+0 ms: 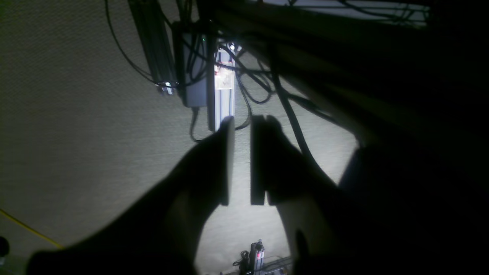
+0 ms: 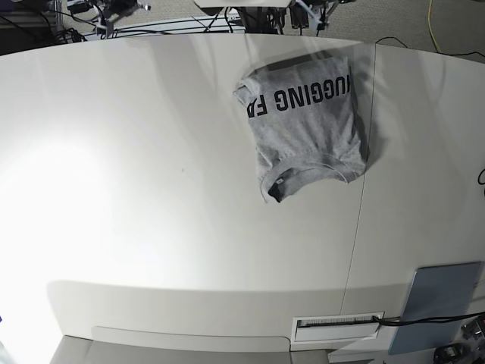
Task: Fold the T-shirt properly
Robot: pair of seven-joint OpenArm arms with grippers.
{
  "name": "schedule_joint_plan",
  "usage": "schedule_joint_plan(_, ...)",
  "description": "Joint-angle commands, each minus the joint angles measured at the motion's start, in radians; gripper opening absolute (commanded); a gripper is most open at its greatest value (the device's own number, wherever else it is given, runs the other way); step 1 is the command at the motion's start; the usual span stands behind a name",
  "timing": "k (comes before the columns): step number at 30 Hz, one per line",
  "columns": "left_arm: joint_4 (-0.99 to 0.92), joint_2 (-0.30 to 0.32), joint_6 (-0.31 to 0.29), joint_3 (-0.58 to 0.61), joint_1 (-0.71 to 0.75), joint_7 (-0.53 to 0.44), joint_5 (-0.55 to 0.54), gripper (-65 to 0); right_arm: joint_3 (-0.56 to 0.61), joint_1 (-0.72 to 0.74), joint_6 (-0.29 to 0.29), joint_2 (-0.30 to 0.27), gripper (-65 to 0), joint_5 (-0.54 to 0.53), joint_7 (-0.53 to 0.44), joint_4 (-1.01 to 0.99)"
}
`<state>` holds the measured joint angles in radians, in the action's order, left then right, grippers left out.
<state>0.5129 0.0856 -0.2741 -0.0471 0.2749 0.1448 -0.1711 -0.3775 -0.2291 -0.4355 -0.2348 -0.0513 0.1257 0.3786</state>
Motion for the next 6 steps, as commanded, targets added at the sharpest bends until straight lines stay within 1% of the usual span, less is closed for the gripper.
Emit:
schedule_joint_plan(1, -0.014, -0.003, 0.007, -0.001, -0.009, -0.003, 0.013, -55.9, -0.002, -0.008, -0.003, -0.007, -65.0, 0.011, -0.005, -0.001)
schedule_joint_plan(2, -0.034, -0.006, 0.017, -0.001, -0.02, -0.004, 0.026, -55.9, -0.002, -0.006, -0.002, -0.005, -65.0, 0.026, -0.007, -0.001)
schedule_joint_plan(6, -0.077, -0.006, 0.016, -0.001, -0.04, -0.004, 0.03, -55.9, -0.002, -0.006, -0.002, -0.005, -65.0, 0.043, -0.024, -0.001)
